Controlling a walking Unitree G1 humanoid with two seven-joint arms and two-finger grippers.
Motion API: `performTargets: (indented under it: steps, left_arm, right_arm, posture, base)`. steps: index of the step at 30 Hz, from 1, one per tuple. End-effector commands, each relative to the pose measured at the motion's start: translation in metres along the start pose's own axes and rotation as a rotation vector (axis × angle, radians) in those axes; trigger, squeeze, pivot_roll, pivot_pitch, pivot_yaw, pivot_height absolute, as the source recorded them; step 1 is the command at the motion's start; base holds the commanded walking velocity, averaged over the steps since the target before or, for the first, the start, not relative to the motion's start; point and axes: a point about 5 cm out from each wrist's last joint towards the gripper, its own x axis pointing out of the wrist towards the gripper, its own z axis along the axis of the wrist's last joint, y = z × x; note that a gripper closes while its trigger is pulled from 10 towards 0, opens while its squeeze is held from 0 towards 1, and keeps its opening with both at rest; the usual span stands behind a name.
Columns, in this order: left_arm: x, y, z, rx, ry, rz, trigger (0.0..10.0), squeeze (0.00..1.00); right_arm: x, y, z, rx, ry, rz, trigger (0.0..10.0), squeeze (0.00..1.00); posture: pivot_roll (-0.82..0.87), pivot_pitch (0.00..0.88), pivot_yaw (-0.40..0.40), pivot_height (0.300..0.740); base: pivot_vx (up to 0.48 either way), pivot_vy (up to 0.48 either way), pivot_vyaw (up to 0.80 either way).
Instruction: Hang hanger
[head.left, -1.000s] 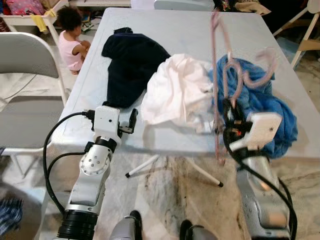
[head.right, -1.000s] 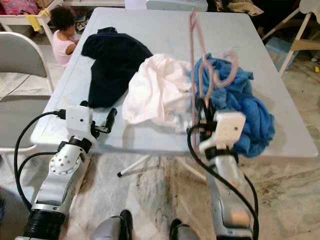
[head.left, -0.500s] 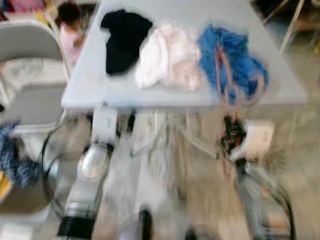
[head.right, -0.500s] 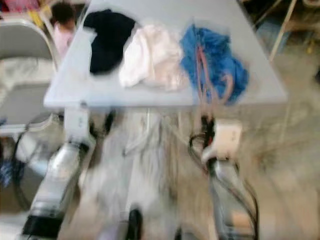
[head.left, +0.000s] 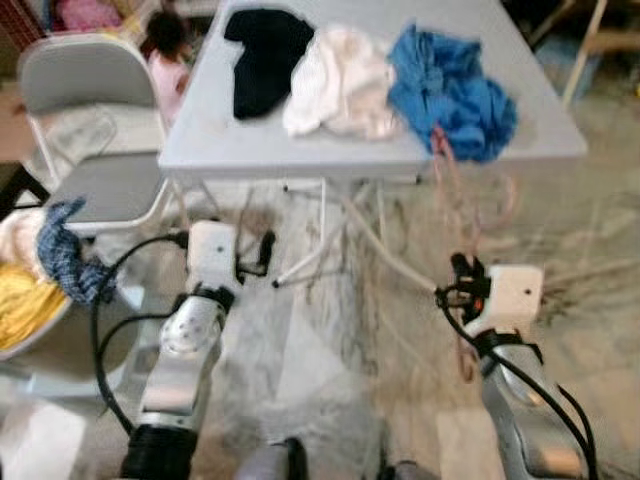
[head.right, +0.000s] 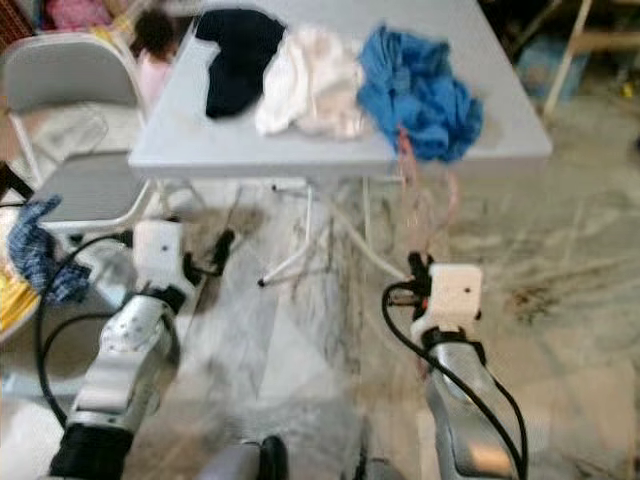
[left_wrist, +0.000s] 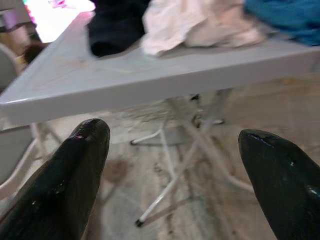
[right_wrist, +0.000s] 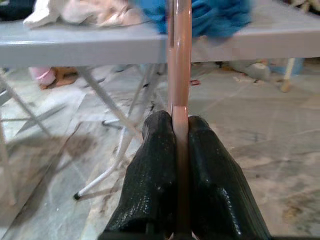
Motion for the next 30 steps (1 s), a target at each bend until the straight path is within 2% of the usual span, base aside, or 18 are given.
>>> performTargets:
  steps: [1,5,22,30]
  left_arm:
    - [-0.0007,0.0051,-0.0043,-0.017,0.031,0.006,10.0,0.00]
    - [-0.0006,0.0049,-0.0043,-0.026,0.032,0.005,10.0,0.00]
    - [0.0004,0.0042,-0.0056,-0.021,0.042,-0.009,10.0,0.00]
    - [0.0035,0.0019,-0.0056,-0.018,0.043,-0.020,10.0,0.00]
  right_arm:
    - [0.0006,0.0065,0.0048,0.025,-0.021,0.015,10.0,0.00]
    - [0.0014,0.0059,0.0047,0.028,-0.012,0.004,10.0,0.00]
    - [0.0022,0.0063,0.0067,0.028,-0.026,-0.009,10.0,0.00]
    - [0.0039,-0.0004,0.0099,0.014,-0.047,-0.062,10.0,0.00]
  posture:
    - [0.01,0.192,0.063,0.740]
    - [0.01,0.195,0.062,0.740]
    - [0.01,0.202,0.068,0.740]
    - [0.01,0.202,0.072,0.740]
  base:
    - [0.000,0.000,0.00]
    - [0.000,0.194,0.00]
    - [0.000,0.400,-0.80]
    - [0.000,0.392,-0.64]
